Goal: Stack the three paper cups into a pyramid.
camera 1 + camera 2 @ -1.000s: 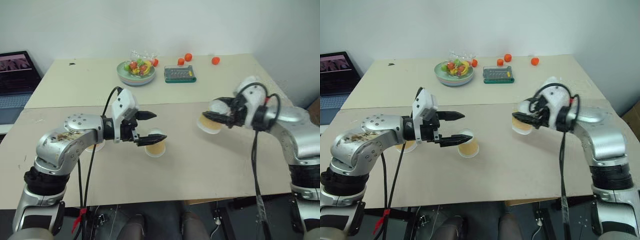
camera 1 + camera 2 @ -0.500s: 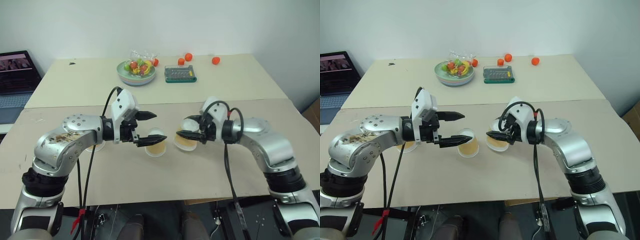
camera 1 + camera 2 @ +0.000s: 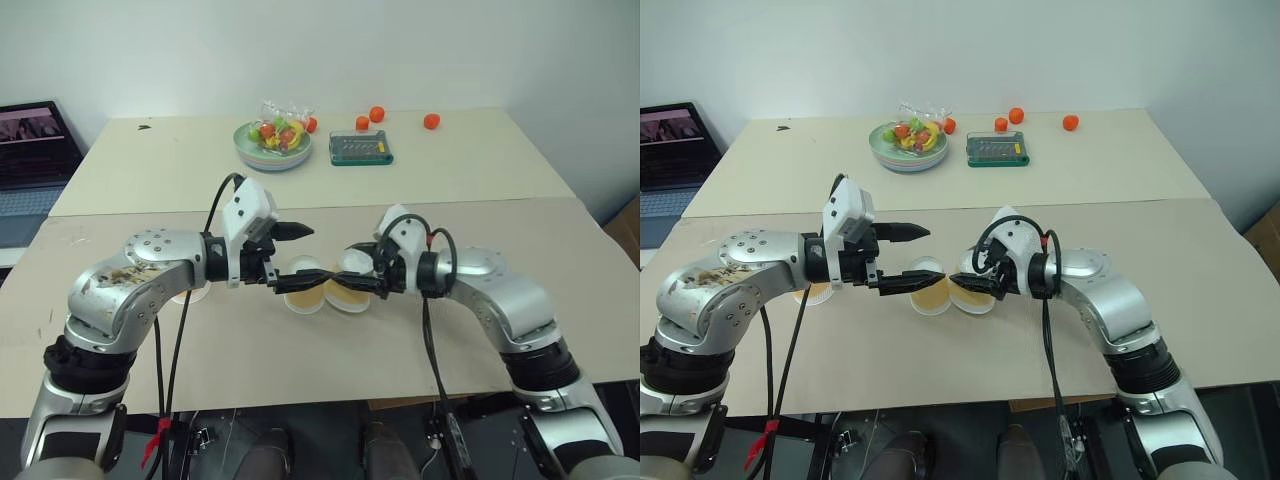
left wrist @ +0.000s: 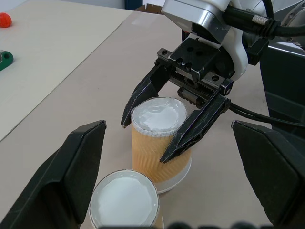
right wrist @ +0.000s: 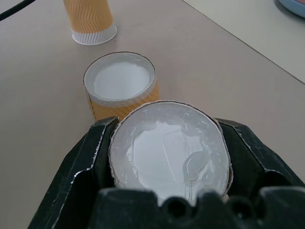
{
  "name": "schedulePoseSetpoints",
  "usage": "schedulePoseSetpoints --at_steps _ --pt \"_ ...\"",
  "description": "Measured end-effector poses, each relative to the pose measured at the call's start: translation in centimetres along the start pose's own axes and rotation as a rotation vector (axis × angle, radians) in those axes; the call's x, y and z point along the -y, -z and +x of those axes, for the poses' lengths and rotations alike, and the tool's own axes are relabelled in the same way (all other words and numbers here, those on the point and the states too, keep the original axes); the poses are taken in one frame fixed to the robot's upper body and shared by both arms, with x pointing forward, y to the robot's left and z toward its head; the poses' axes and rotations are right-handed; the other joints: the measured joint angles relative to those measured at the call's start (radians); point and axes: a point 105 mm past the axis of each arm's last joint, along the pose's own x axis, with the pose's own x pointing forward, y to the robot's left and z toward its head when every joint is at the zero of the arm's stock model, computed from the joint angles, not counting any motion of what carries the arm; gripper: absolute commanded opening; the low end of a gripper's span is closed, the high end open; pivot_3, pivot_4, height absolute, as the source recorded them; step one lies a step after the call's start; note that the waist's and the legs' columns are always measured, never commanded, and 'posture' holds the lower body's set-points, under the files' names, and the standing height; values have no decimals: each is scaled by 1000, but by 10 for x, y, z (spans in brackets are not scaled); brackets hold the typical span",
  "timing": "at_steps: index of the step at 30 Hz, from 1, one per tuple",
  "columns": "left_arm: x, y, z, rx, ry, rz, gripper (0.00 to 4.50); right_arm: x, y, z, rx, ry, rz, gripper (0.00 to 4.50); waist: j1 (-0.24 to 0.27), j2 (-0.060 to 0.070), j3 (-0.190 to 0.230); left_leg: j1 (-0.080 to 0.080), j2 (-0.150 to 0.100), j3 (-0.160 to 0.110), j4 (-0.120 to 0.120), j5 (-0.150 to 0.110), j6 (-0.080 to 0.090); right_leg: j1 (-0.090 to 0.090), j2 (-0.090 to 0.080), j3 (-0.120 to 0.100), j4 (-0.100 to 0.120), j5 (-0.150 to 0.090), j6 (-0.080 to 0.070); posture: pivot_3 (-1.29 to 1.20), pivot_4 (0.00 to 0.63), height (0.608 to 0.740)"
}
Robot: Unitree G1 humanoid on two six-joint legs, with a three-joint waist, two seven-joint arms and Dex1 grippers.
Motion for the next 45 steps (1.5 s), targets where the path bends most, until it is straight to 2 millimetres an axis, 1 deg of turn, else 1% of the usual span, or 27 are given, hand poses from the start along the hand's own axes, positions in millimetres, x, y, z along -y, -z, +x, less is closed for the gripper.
schedulePoseSetpoints --at_steps 12,14,15,16,17,26,28,30,32,33,36,39,40,41,43,45 --pt "-1 0 0 1 -9 1 4500 3 4 2 -4 6 -9 2738 0 0 0 0 0 0 0 0 0 0 0 0 0 0 0 0 150 740" --pt "-1 -1 0 1 -9 2 4500 3 3 2 -2 7 -13 3716 0 0 0 0 0 0 0 0 0 0 0 0 0 0 0 0 150 740" --pt "-1 -1 0 1 -9 2 4500 3 4 2 -1 6 -12 4007 0 0 0 0 0 0 0 0 0 0 0 0 0 0 0 0 150 740" --pt "-1 -1 0 1 -9 2 4500 3 4 3 0 5 -9 4173 0 0 0 0 0 0 0 0 0 0 0 0 0 0 0 0 150 740" --pt "-1 -1 0 1 -9 2 4500 2 5 3 0 3 -6 4489 0 0 0 0 0 0 0 0 0 0 0 0 0 0 0 0 150 740" --pt "-1 -1 0 2 -8 3 4500 2 5 2 7 1 3 4489 0 0 0 0 0 0 0 0 0 0 0 0 0 0 0 0 150 740" --pt "-1 -1 0 2 -7 3 4500 3 -2 -4 40 -6 38 4489 1 0 0 0 0 0 0 0 0 0 0 0 0 0 0 0 150 740" --pt "-1 -1 0 2 -7 2 4500 5 -15 -13 95 -18 84 4489 1 0 0 -1 0 -1 0 0 0 0 0 0 0 0 0 0 150 740" --pt "-2 0 0 1 -7 -1 4500 8 -35 -24 163 -25 103 4489 0 0 0 0 0 -1 0 0 0 0 0 0 0 0 0 0 150 740" --pt "-2 0 0 1 -5 0 4500 9 -49 -32 207 -31 109 4489 0 0 0 0 0 -1 0 0 0 0 0 0 0 0 0 0 150 740" --pt "-3 1 0 -1 -3 -3 4500 11 -68 -46 253 -32 105 4489 2 0 0 0 0 0 0 0 0 0 0 0 0 0 0 0 150 740" --pt "-3 2 1 0 -1 -5 4500 9 -71 -54 252 -46 116 4489 2 0 0 0 0 0 0 0 0 0 0 0 0 0 0 0 150 740" --pt "-3 1 1 1 0 -6 4500 9 -69 -60 237 -46 100 4489 4 0 0 -1 0 0 0 0 0 0 0 0 -1 0 0 0 150 740" --pt "-3 2 1 -1 1 -5 4500 6 -62 -74 191 -48 71 4489 12 0 0 -2 0 0 0 0 0 0 0 -1 -1 0 0 0 150 740" --pt "-6 4 -2 -12 -14 -12 4500 6 -51 -89 130 -36 55 4489 19 0 0 -2 0 0 0 0 1 0 0 -1 -2 0 0 0 150 740" --pt "-9 0 -6 4 -31 -20 4500 5 -37 -106 57 -33 67 4489 24 0 0 -2 0 1 0 0 1 0 0 -1 -2 0 0 0 150 740"
